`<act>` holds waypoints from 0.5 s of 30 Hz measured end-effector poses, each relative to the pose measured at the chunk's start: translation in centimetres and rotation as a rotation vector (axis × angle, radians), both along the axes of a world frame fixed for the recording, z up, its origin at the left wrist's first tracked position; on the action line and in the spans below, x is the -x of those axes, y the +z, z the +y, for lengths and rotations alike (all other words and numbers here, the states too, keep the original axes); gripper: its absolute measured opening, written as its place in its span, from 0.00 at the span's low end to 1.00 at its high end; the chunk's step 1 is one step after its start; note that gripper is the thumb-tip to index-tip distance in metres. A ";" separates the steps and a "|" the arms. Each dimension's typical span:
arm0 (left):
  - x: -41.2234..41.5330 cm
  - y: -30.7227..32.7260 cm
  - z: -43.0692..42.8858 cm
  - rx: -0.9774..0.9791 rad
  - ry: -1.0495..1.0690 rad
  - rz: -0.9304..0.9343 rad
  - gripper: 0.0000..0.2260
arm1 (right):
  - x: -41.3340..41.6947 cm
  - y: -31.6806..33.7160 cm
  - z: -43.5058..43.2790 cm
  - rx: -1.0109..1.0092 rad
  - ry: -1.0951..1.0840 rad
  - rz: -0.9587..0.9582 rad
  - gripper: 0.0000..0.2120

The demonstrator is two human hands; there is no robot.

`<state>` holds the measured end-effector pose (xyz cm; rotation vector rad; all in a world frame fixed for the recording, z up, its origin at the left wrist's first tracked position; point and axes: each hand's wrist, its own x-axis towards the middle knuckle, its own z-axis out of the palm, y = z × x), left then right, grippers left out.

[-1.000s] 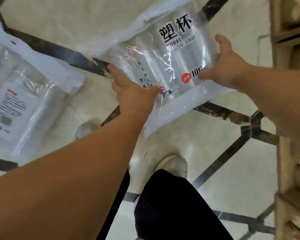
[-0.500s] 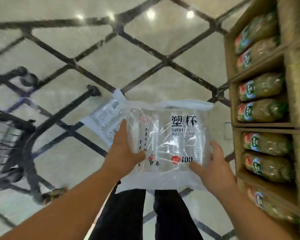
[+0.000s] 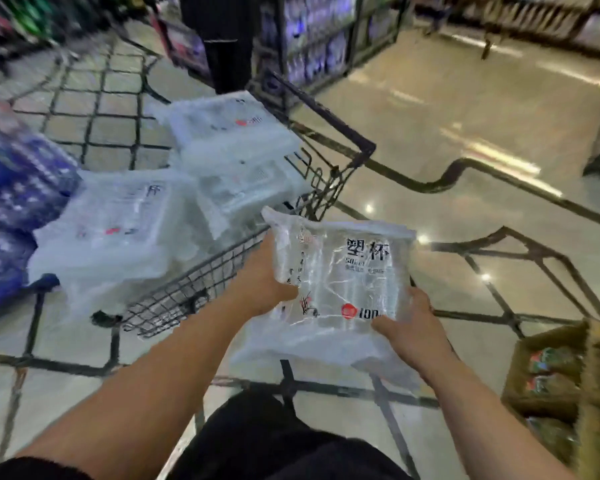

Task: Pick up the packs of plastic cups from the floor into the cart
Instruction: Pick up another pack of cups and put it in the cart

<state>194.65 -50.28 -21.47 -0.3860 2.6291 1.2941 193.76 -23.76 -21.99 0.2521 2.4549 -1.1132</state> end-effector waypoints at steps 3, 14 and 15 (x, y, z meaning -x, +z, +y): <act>-2.0 2.2 -6.7 0.043 0.103 0.034 0.48 | 1.1 2.7 -6.0 0.010 0.107 0.018 0.39; -4.9 6.8 -31.4 0.080 0.412 0.059 0.48 | 5.0 6.8 -32.3 -0.016 0.378 0.130 0.38; -4.8 7.0 -33.5 0.086 0.420 0.047 0.48 | 5.3 6.9 -34.5 -0.030 0.388 0.119 0.39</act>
